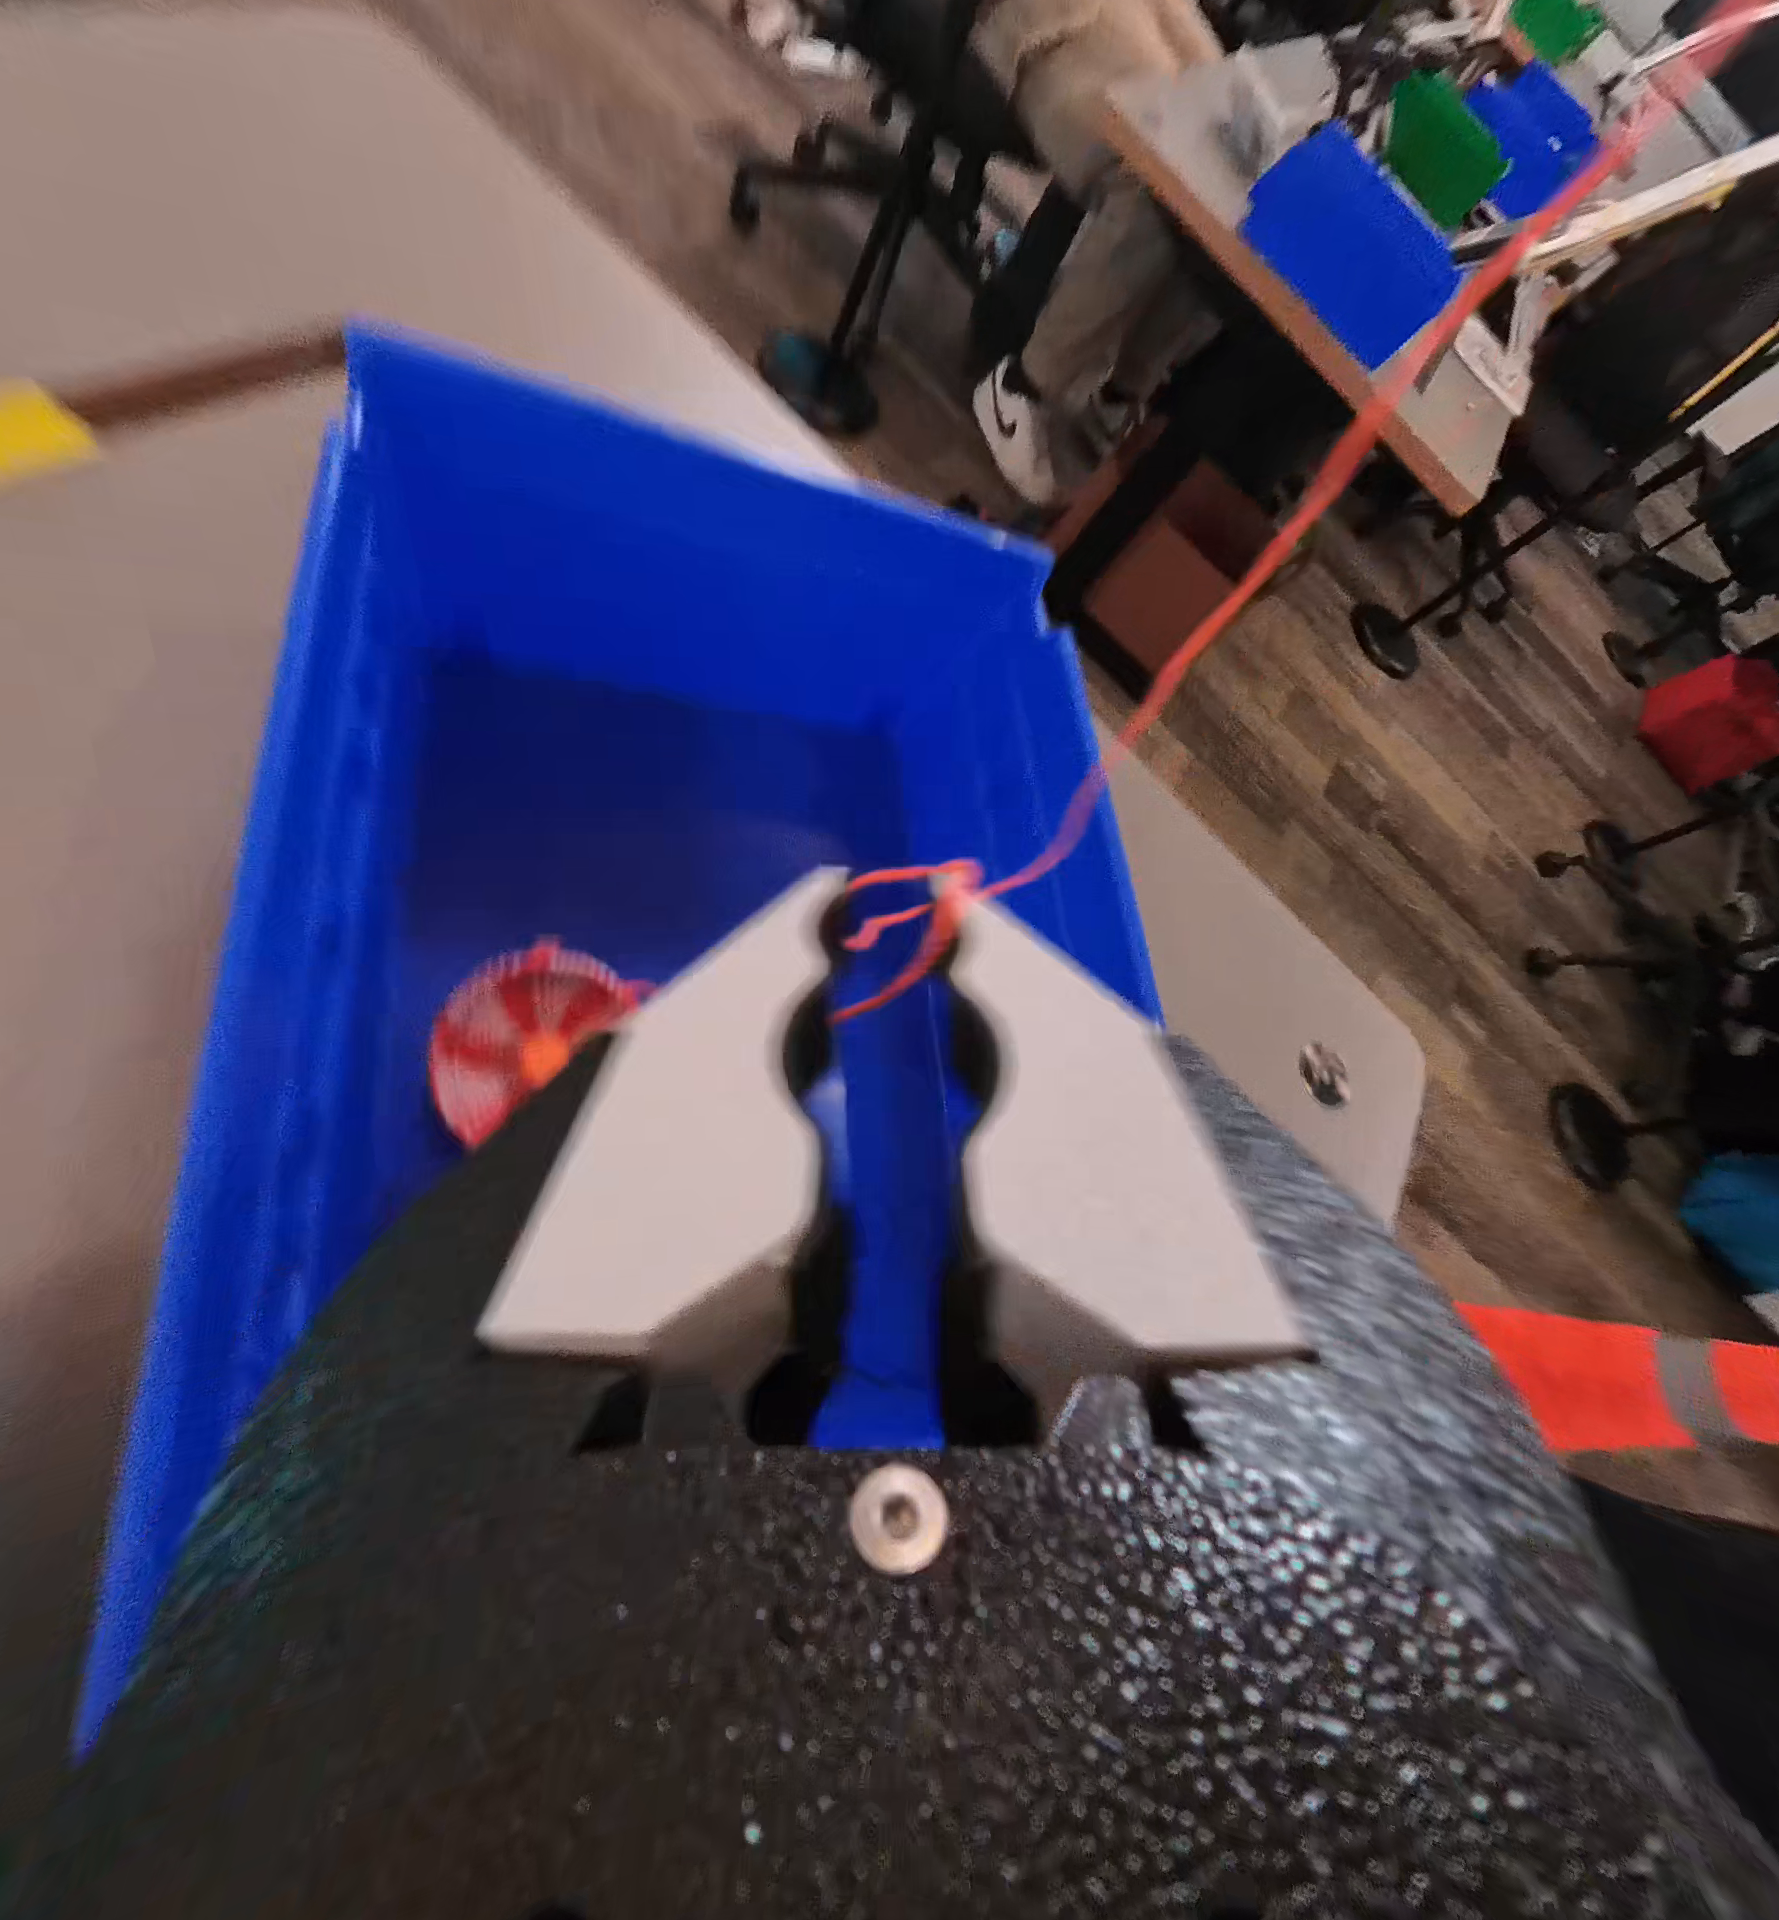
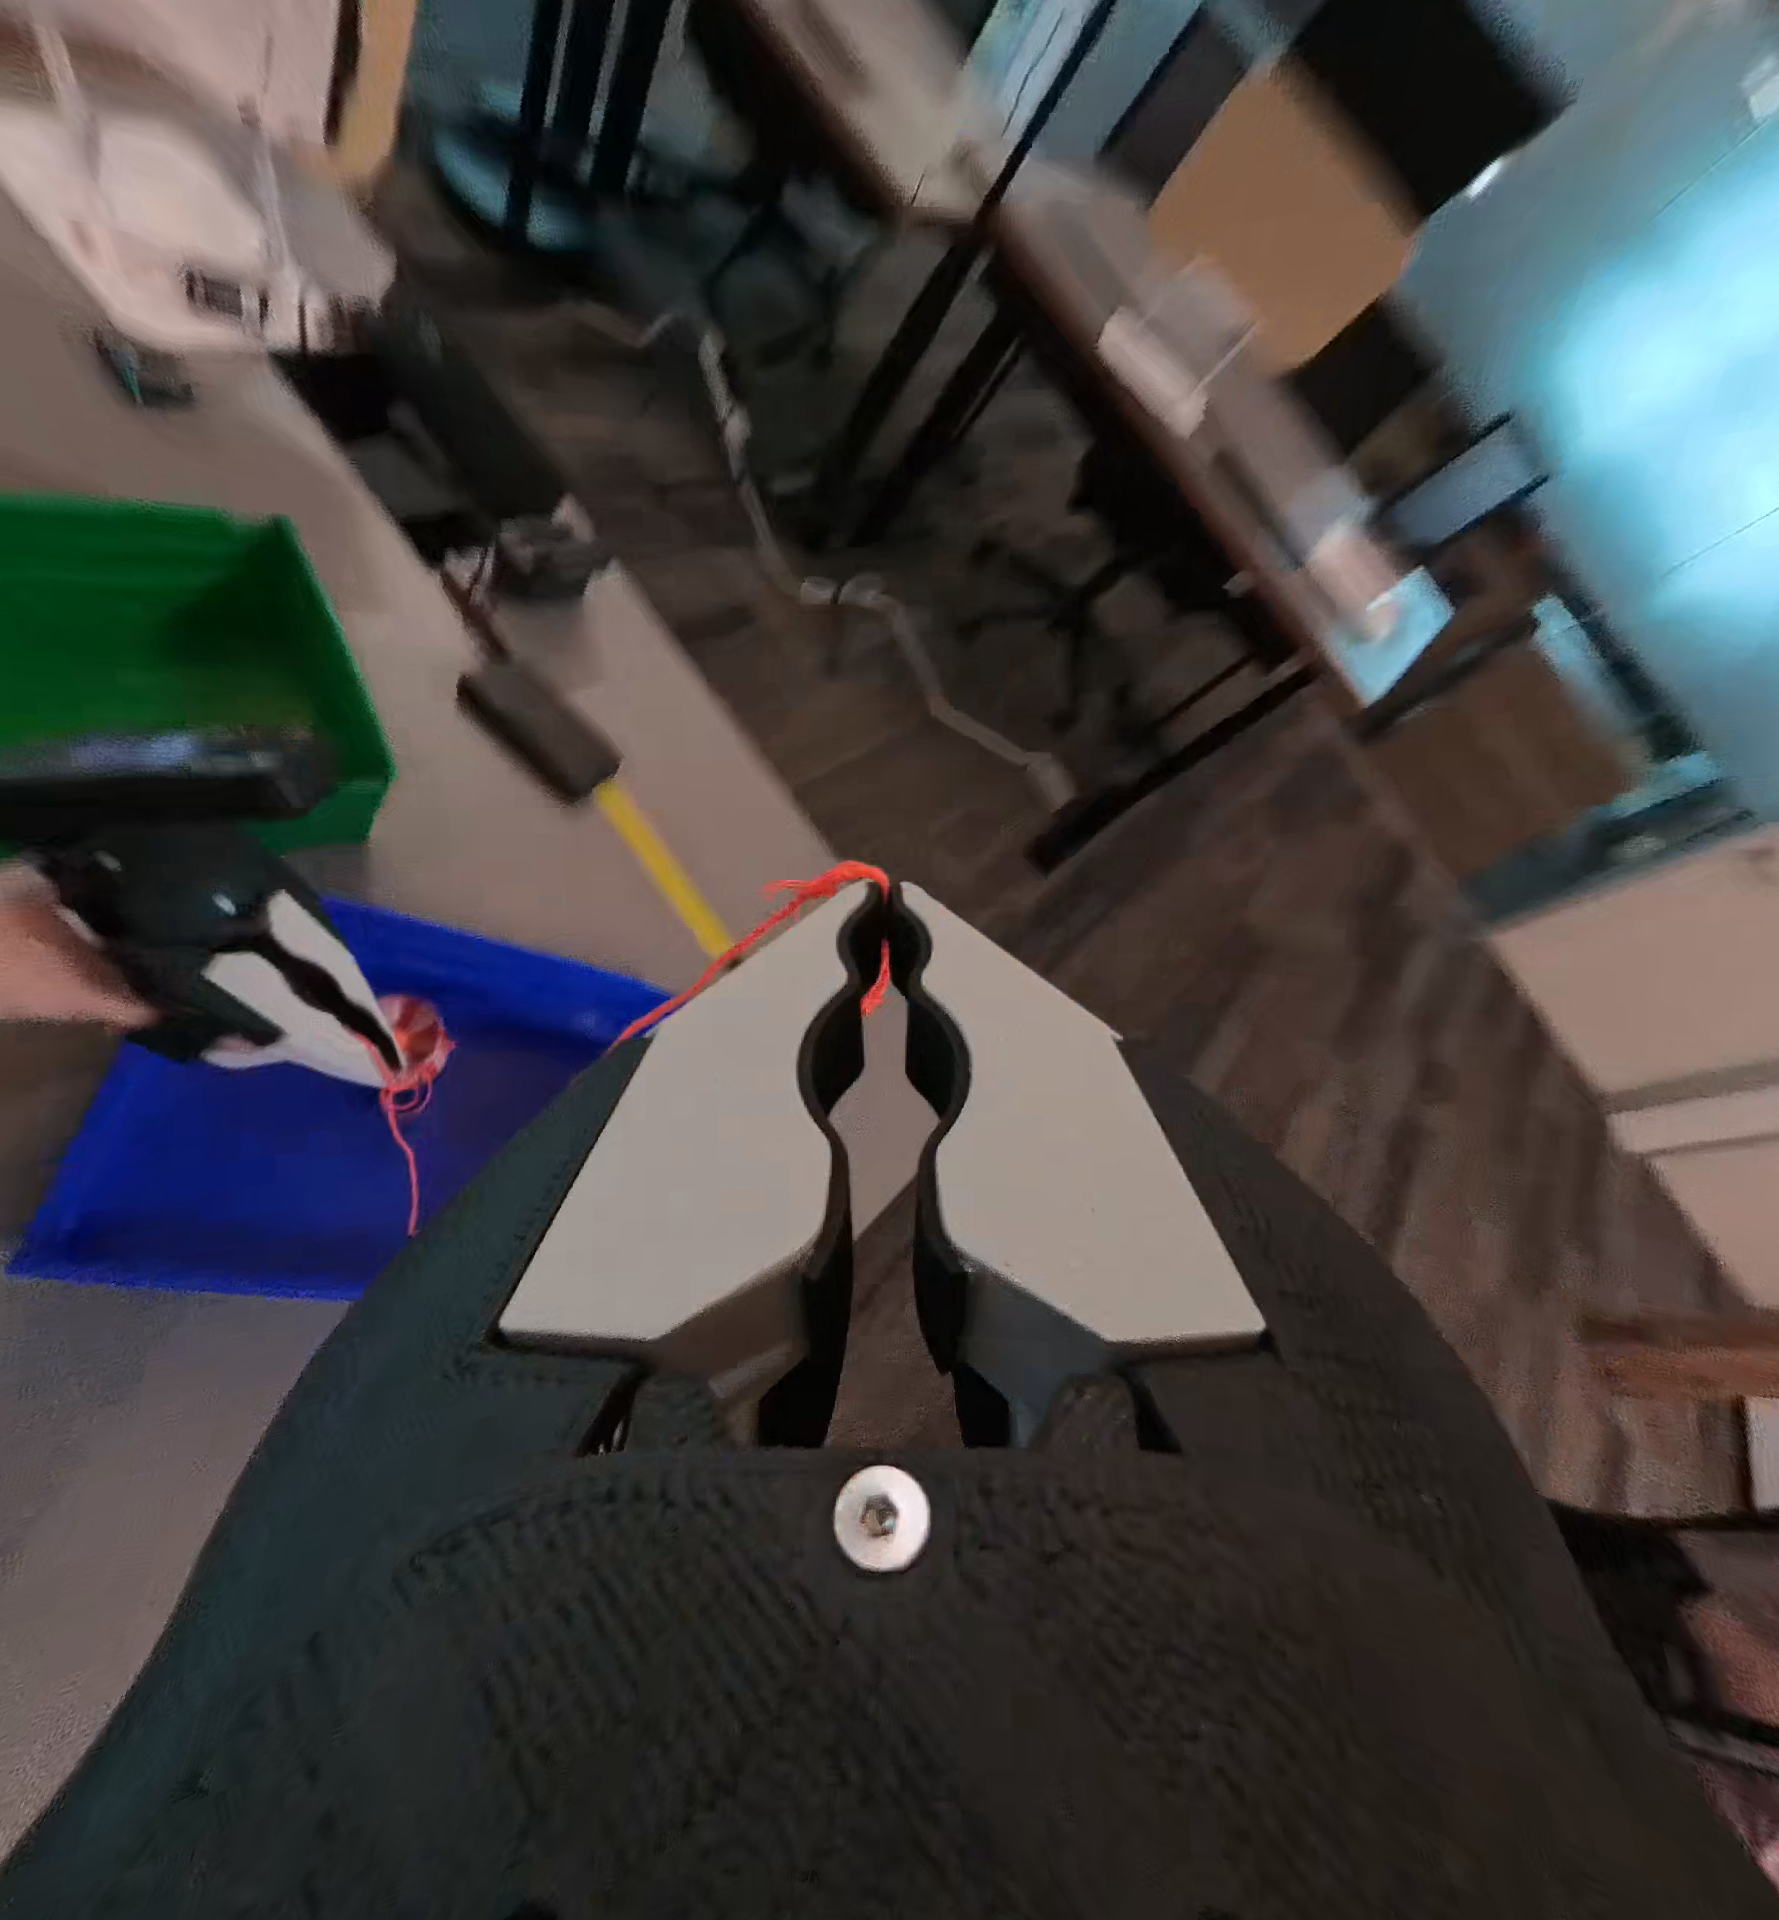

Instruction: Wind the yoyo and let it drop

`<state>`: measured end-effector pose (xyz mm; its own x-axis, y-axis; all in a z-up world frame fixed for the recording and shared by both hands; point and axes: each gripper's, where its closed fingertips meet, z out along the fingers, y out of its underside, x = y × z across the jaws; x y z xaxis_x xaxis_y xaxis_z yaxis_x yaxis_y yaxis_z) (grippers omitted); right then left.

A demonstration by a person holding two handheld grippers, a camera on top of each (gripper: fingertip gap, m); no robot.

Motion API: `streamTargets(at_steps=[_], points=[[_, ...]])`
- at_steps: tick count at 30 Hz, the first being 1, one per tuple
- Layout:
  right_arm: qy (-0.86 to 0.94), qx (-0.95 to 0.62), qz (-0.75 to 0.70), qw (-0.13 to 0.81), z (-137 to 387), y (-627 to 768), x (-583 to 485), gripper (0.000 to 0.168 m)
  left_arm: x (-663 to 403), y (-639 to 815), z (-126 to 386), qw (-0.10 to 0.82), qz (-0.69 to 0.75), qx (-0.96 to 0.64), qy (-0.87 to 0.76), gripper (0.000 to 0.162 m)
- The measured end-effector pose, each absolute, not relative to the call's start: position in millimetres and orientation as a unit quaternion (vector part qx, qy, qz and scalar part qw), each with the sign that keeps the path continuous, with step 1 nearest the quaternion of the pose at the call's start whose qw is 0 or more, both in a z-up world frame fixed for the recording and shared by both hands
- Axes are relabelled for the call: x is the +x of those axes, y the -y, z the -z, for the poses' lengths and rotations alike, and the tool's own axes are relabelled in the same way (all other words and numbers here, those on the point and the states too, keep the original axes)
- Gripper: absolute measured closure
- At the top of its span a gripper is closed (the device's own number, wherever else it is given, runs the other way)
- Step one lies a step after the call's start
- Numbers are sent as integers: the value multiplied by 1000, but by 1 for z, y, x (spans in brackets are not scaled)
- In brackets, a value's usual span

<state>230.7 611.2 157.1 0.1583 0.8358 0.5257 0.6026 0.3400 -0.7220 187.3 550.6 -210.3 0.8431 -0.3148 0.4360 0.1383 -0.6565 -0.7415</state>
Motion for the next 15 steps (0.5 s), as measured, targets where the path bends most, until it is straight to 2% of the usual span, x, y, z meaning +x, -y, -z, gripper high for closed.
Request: streamTargets(at_steps=[1,2,3,5,8,11,13,15], points=[[647,-577,-109,487,-113,-618,213,168,185,-539,220,391,278,-877,-33,107],[651,-594,-107,460,-69,-625,198,168,180,-525,228,373,272,-887,-23,87],[654,-612,-96,435,-28,-633,187,168,176,-509,232,364,263,-893,-29,77],[656,-643,-59,391,47,-651,176,168,163,-479,233,363,237,-901,-32,65],[685,-647,62,329,133,-676,189,168,149,-437,225,352,231,-907,-38,57],[705,-678,38,206,191,-654,203,168,132,-412,206,367,236,-899,-26,49],[677,-728,-49,96,208,-620,207,113,116,-402,190,396,231,-889,-3,44],[640,-759,-111,44,205,-603,206,59,98,-393,186,410,209,-888,17,44]])
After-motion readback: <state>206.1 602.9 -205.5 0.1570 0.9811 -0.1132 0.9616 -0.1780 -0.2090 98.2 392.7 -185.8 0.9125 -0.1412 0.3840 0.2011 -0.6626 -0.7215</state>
